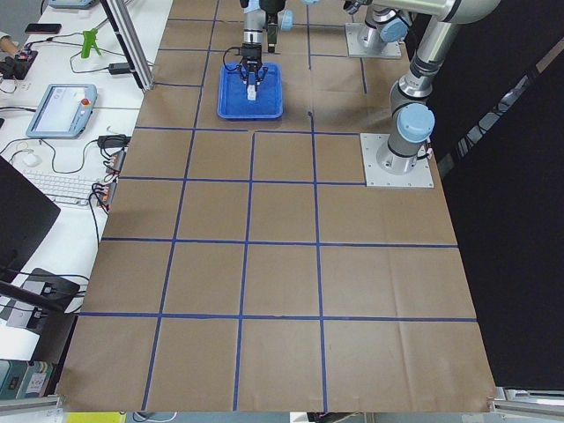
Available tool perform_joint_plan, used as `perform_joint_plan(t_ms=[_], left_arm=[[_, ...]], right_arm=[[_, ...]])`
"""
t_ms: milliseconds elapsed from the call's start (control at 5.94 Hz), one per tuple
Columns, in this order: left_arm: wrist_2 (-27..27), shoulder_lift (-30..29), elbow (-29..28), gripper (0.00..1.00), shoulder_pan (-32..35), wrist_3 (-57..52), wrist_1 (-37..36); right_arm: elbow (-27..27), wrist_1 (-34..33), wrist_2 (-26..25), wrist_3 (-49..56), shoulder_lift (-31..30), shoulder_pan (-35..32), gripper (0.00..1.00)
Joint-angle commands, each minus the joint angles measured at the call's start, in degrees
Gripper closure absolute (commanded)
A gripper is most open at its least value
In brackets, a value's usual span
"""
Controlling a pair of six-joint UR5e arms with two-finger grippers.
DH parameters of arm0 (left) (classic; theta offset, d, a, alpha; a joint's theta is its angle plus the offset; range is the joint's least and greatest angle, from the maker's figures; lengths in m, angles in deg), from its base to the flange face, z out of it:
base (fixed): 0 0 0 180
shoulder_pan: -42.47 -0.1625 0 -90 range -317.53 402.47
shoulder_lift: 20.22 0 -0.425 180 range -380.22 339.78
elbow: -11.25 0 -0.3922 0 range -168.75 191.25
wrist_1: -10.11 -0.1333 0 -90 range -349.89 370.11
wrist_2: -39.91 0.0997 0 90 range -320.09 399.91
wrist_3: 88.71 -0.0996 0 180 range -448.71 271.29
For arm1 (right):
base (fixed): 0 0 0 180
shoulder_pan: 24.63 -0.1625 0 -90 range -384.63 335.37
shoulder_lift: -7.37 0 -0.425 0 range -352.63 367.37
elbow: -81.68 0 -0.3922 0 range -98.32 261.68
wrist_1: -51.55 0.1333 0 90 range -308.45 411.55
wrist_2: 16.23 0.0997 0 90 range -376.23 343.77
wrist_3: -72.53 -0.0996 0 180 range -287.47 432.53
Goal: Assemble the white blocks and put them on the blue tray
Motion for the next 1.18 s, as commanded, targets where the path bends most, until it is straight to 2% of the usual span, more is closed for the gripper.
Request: perform_joint_plan(t_ms=[0, 337, 505, 673, 1010], left_arm=[[0.1, 0.1, 0.0, 0.01, 0.0, 0.0, 0.0], [0.1, 0.1, 0.0, 0.01, 0.0, 0.0, 0.0], [0.1, 0.1, 0.0, 0.01, 0.0, 0.0, 0.0], [0.1, 0.1, 0.0, 0.01, 0.0, 0.0, 0.0], [0.2, 0.1, 0.0, 0.01, 0.0, 0.0, 0.0]], right_arm=[[0.0, 0.0, 0.0, 0.1, 0.3, 0.0, 0.75], [0.0, 0.0, 0.0, 0.0, 0.3, 0.0, 0.73], [0.0, 0.0, 0.0, 0.0, 0.3, 0.0, 0.66], [0.0, 0.0, 0.0, -0.1, 0.3, 0.0, 0.63], [0.0, -0.2, 0.0, -0.1, 0.3, 0.0, 0.38]])
